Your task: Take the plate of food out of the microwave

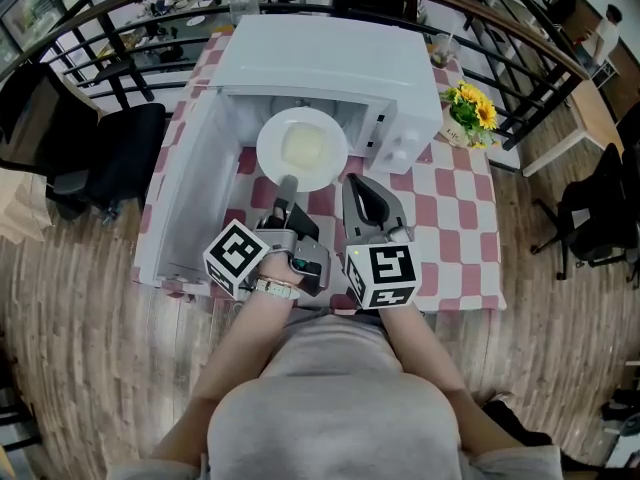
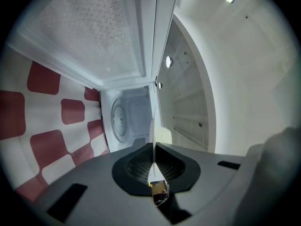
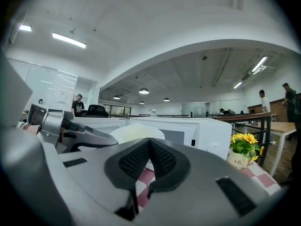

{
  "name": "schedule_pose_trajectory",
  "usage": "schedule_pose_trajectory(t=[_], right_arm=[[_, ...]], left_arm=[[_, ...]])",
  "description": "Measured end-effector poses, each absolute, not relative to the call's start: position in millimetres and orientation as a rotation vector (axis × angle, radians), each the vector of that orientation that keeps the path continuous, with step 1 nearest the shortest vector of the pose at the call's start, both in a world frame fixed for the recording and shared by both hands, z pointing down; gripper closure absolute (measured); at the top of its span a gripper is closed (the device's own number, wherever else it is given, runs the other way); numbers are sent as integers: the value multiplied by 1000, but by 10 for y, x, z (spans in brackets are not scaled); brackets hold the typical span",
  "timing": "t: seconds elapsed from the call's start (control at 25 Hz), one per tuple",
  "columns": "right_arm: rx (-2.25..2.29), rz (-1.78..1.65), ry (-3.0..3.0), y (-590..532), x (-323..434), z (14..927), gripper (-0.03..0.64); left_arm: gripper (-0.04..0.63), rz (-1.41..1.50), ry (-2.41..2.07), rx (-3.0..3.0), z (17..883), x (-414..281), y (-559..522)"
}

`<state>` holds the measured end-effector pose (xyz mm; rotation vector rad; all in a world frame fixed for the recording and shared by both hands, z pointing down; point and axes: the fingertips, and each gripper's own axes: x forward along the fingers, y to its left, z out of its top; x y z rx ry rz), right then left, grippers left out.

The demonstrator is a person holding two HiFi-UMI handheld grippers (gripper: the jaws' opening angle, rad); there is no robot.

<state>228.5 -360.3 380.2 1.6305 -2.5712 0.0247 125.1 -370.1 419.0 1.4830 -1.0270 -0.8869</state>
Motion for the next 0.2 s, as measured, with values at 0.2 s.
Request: schedule_pose_trajectory(t=[0.2], right_arm=[[1620,9,-2579,-3541,2289,3788,595]], left_arm=[[578,-884,-1026,1481,4184,1280,-3643]])
